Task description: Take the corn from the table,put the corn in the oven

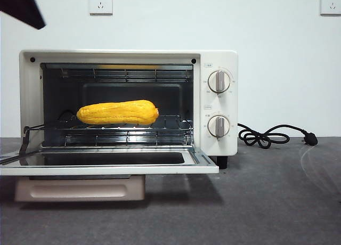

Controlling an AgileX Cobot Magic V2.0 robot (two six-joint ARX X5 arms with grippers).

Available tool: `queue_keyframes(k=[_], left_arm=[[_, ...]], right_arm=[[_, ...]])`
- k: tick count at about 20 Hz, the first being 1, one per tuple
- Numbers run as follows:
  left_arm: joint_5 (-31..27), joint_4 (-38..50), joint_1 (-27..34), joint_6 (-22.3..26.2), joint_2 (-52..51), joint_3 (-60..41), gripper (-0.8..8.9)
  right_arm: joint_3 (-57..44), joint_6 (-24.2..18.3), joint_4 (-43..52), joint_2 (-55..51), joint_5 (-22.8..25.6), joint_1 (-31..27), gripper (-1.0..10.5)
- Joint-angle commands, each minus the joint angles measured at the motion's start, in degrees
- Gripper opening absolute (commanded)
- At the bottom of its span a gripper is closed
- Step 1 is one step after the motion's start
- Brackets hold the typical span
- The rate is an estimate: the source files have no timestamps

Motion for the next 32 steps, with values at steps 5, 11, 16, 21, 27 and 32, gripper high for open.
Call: queue_keyframes(k=[5, 11, 16, 21, 27, 32], left_arm=[[4.6, -3.8, 12.1, 1.6, 0.0, -4.0, -0.09], [8.9, -0.2, 22.6, 1.6, 0.0, -12.7, -0.09], [10.2, 3.8, 27.5, 1.5, 4.1, -15.6, -0.09], [10.1, 7.1, 27.5, 1.4, 13.3, -15.6, -0.09], [9.7, 11.9, 27.5, 1.3, 24.8, -15.6, -0.08], [10.3, 13.6, 26.6, 1.2, 30.3, -15.6, -0.08]], right_arm=[[0.1, -3.5, -1.0, -0.1, -8.3, -9.4, -0.1], [0.1, -8.0, -1.2, 0.0, -20.6, -18.3, -0.1], [0.1, -10.8, -1.4, 2.4, -24.0, -24.3, -0.1], [0.1, -13.5, -1.4, 5.4, -26.9, -28.4, -0.1], [0.1, -14.8, -1.2, 6.3, -27.3, -31.6, -0.1], [0.1, -15.0, -0.9, 6.3, -27.3, -31.7, -0.1]])
